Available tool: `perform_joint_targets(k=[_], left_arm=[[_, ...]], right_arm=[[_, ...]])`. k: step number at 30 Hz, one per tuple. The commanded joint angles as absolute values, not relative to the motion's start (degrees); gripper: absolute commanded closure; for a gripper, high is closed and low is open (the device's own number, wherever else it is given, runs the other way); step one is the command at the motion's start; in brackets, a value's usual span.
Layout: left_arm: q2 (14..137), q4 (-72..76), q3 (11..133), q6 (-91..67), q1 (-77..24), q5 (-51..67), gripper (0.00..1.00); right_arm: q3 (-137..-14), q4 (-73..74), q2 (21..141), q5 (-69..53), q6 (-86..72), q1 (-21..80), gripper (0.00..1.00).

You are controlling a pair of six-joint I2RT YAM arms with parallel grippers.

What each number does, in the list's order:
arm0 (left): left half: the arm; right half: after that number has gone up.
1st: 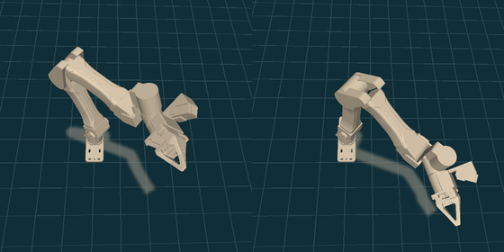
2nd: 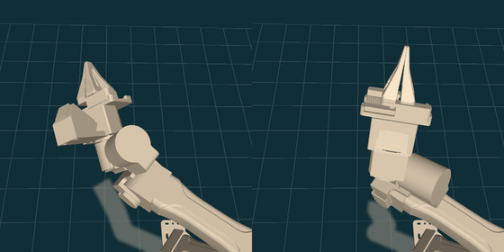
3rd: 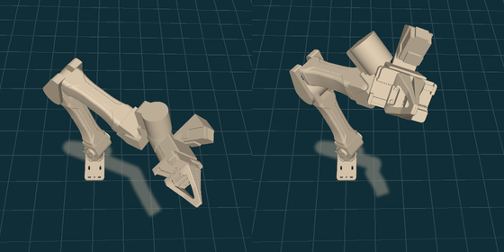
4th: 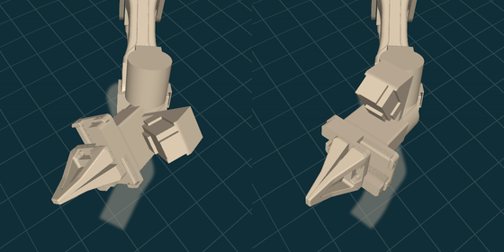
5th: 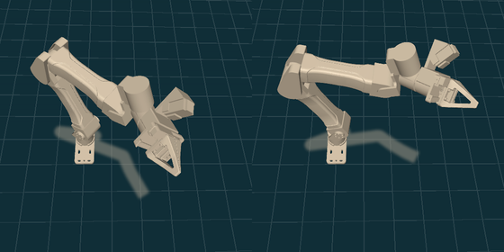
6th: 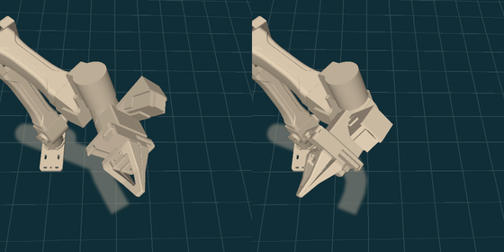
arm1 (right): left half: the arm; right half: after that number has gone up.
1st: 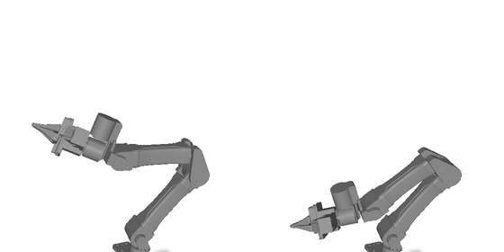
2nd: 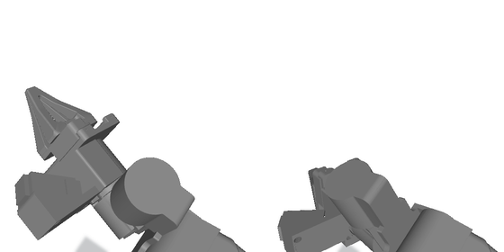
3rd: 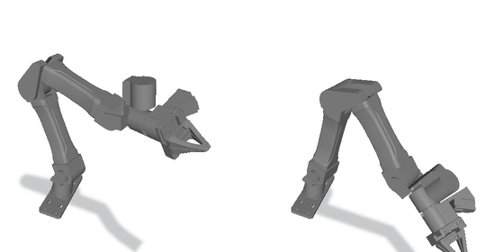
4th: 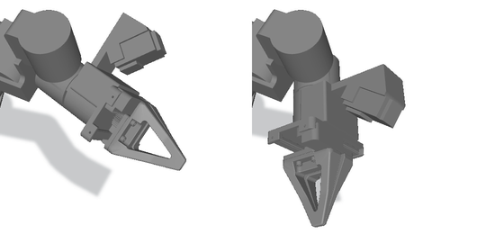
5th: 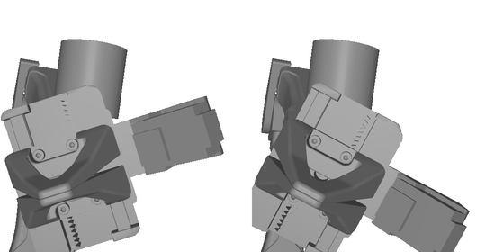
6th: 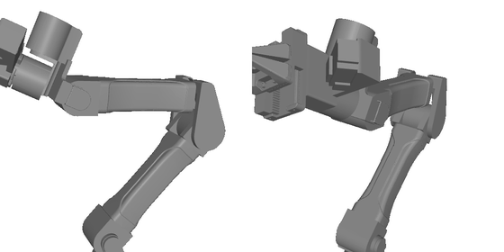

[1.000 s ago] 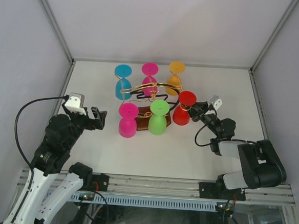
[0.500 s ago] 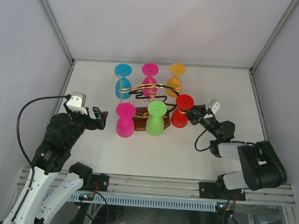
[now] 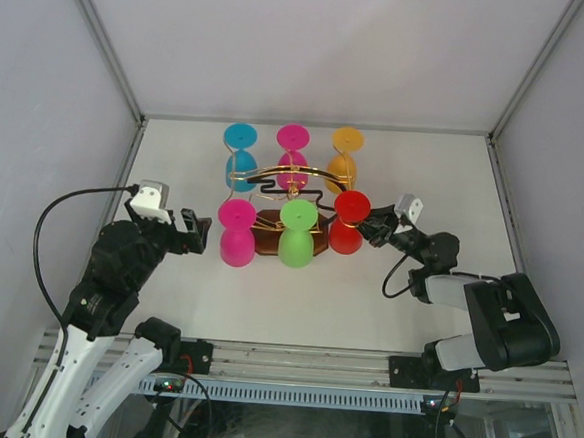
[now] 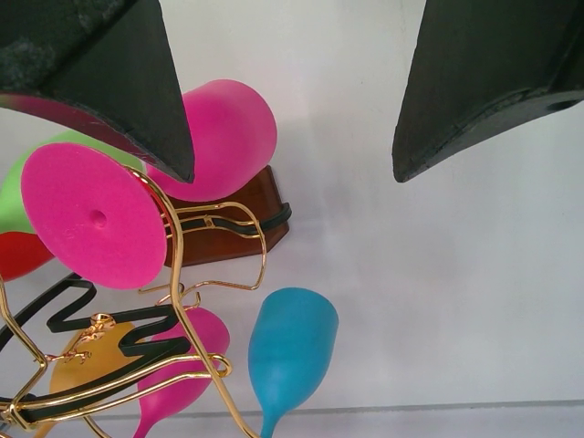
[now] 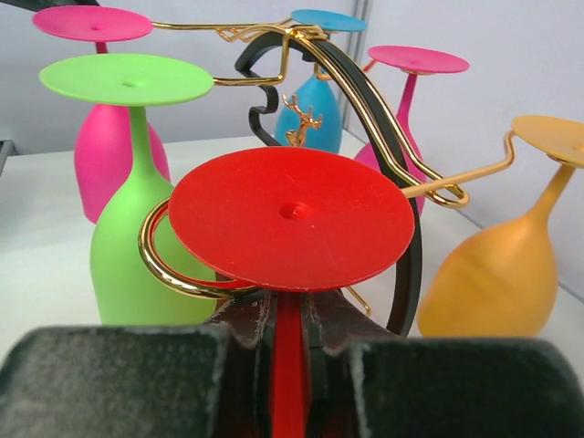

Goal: Place the wine glass upside down on the wine glass rack
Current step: Turn the wine glass upside down at the wine rack.

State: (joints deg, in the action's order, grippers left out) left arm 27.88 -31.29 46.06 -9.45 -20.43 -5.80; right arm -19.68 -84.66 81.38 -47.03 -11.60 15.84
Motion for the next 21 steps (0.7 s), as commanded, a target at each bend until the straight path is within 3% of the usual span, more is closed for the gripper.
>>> perform_joint_targets(k=[1,21], left_arm=[[28.4,-30.5,46.2,-9.3,-20.0,-5.4,0.09],[29.7,-30.2,46.4,-9.9,-20.0,-4.7,0.09]], right_arm=[[-21.9,-84.6,81.9,-53.2,-13.3,16.6,1.0],[-23.7,-82.1,80.5,-63.6,-17.4,16.7,0.98]])
